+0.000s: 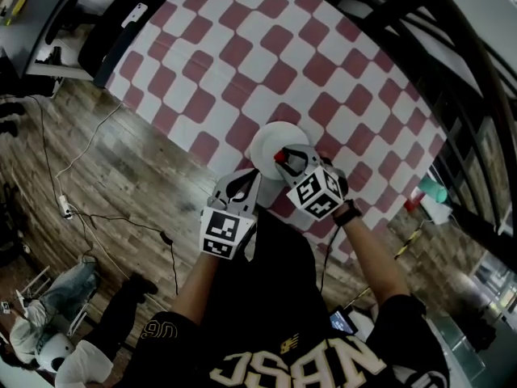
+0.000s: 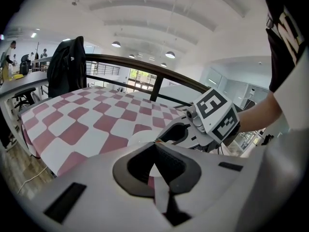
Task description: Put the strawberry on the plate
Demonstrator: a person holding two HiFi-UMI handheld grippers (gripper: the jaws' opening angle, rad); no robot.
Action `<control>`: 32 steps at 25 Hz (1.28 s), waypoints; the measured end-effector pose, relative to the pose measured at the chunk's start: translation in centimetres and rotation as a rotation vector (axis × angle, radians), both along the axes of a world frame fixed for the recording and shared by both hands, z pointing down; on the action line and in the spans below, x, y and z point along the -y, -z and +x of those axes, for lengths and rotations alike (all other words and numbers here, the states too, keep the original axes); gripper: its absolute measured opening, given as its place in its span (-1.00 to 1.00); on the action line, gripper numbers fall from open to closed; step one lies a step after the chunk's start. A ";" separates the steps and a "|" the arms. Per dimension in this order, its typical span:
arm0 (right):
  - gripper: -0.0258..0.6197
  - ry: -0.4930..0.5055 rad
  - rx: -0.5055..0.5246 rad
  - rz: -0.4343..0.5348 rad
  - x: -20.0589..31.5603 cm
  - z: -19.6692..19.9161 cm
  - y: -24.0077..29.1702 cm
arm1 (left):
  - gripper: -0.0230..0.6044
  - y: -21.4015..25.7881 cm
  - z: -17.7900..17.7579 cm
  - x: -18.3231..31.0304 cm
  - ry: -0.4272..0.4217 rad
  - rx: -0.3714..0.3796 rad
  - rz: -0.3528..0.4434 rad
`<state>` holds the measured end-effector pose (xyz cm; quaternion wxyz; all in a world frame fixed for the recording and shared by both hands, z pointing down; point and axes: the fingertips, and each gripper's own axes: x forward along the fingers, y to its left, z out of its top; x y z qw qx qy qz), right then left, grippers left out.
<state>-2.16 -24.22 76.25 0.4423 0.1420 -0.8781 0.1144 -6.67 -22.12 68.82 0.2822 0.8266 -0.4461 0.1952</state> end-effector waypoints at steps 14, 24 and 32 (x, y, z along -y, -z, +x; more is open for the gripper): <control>-0.45 -0.042 -0.045 -0.022 0.1 0.0 -0.9 | -0.90 1.4 -0.2 -0.4 0.030 0.006 0.025; -0.45 -0.183 0.018 0.113 0.9 0.7 6.3 | -0.90 7.6 -2.2 1.1 0.095 -0.029 0.153; -0.49 -0.321 0.208 0.247 -1.3 -0.6 16.9 | -0.90 15.5 -2.7 1.2 0.098 -0.098 0.303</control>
